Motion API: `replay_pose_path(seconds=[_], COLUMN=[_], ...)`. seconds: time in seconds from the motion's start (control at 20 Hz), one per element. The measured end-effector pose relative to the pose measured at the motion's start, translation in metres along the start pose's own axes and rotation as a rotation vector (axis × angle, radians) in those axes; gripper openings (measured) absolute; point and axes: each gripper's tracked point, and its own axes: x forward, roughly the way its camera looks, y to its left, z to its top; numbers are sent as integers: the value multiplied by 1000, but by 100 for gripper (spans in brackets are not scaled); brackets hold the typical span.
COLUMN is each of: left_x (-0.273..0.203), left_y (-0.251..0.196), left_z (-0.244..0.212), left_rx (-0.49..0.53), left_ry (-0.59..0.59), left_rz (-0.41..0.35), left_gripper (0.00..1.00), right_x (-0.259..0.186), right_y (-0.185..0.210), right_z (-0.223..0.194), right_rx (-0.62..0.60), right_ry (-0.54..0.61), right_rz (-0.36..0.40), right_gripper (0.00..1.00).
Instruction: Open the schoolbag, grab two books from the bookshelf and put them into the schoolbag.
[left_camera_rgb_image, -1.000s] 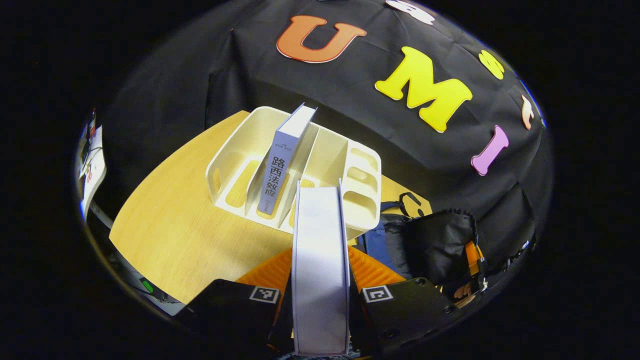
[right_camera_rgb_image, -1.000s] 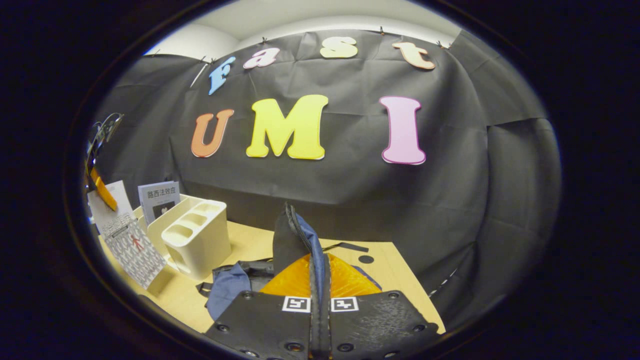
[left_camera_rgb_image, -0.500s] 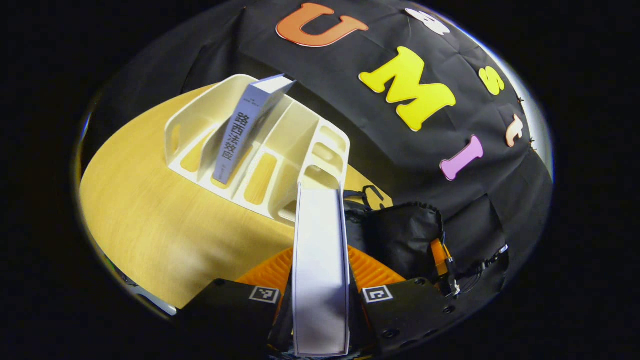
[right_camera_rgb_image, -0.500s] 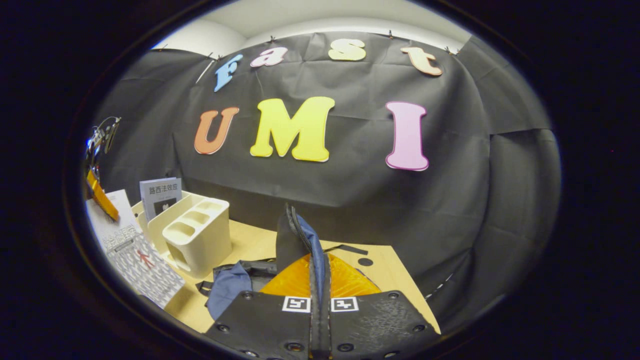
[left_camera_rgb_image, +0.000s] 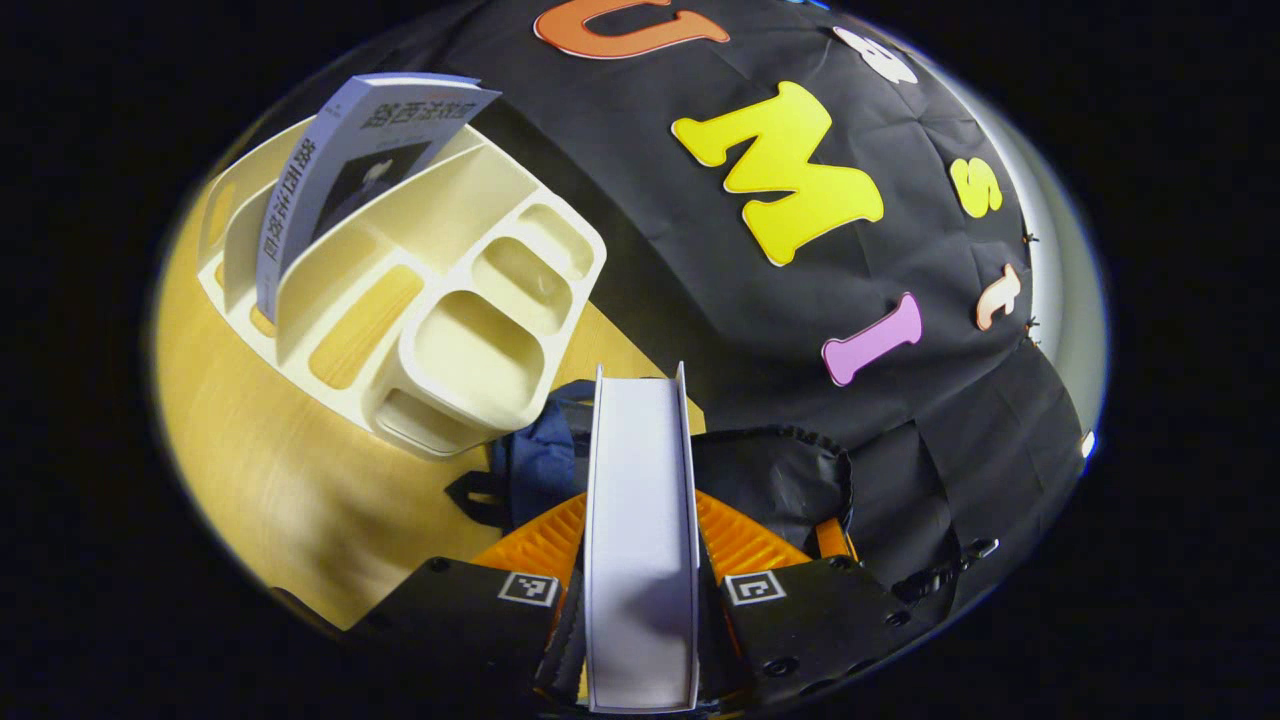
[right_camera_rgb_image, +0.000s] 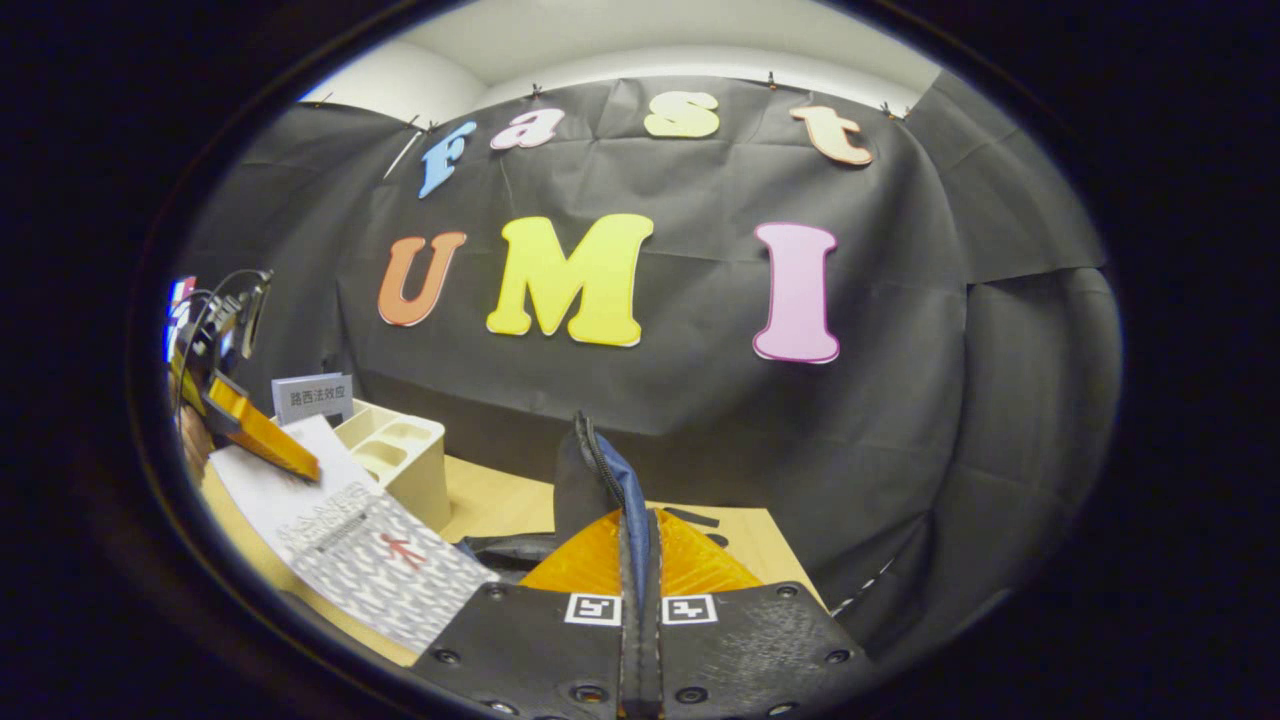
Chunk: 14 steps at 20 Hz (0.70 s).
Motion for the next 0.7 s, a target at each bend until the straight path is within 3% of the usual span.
replay_pose_path(seconds=[0.5,0.7], left_x=[118,141], left_y=[-16,0], left_z=[-50,-70], left_rx=[-55,12], left_ry=[24,-11], left_rz=[-44,-10], left_gripper=[46,47], right_x=[-3,-7], right_y=[-4,2], right_z=[9,12], right_rx=[-6,-1], right_ry=[-16,-26], right_rz=[12,37], right_gripper=[0,0])
